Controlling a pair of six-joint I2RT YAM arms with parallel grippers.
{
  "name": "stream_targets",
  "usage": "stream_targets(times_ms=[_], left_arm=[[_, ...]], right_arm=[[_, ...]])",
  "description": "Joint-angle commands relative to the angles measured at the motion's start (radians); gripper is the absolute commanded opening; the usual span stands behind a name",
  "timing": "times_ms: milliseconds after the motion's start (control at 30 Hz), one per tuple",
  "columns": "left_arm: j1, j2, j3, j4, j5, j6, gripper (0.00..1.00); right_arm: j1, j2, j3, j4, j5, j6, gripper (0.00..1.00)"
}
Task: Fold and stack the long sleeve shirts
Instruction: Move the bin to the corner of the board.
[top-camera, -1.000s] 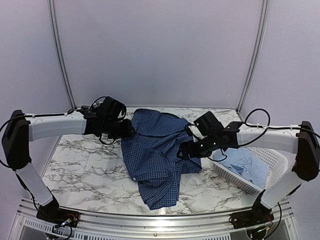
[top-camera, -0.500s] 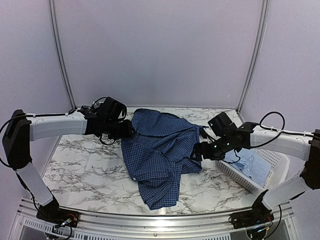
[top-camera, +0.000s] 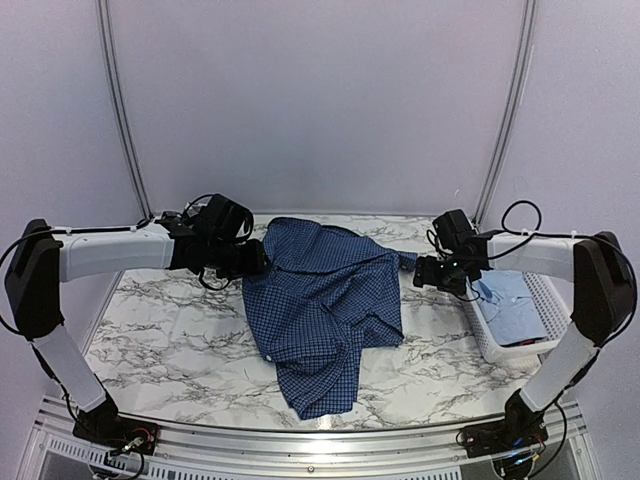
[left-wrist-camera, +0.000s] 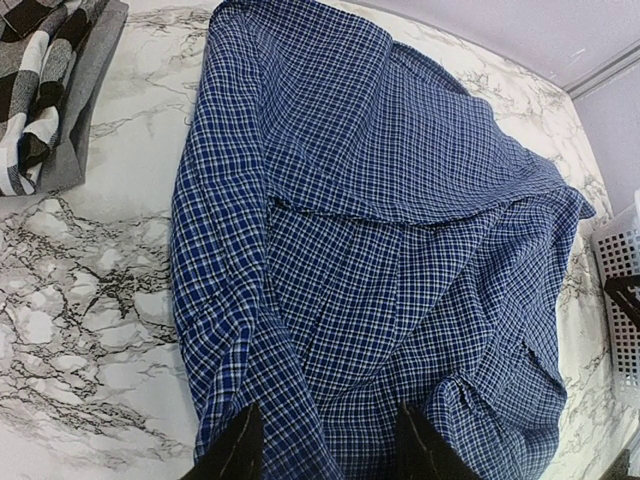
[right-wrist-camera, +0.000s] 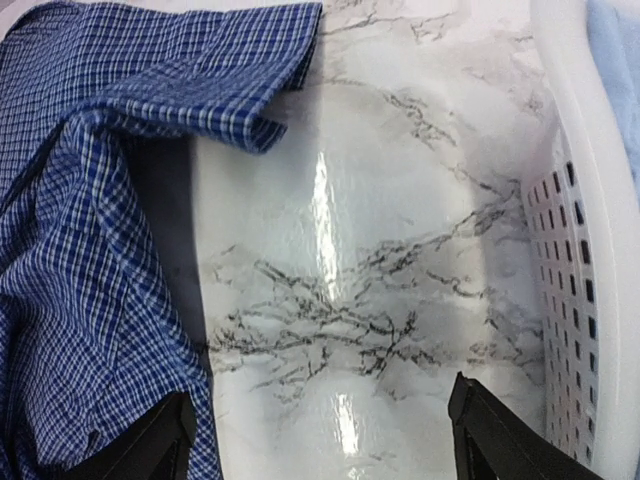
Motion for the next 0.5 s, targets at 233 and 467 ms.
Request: stream_targets(times_ms=[233, 467], left_arm=[[-0.002, -0.001, 0.022, 0.004, 0.010, 0.016, 0.46], [-0.002, -0.012, 0.018, 0.002, 0.006, 0.020, 0.46]], right_arm=[[-0.010, 0.139, 0.160, 0.212, 0.019, 0.054, 0.76], [-0.017, 0.260, 0.247, 0.269, 0.014, 0.101, 0.75]])
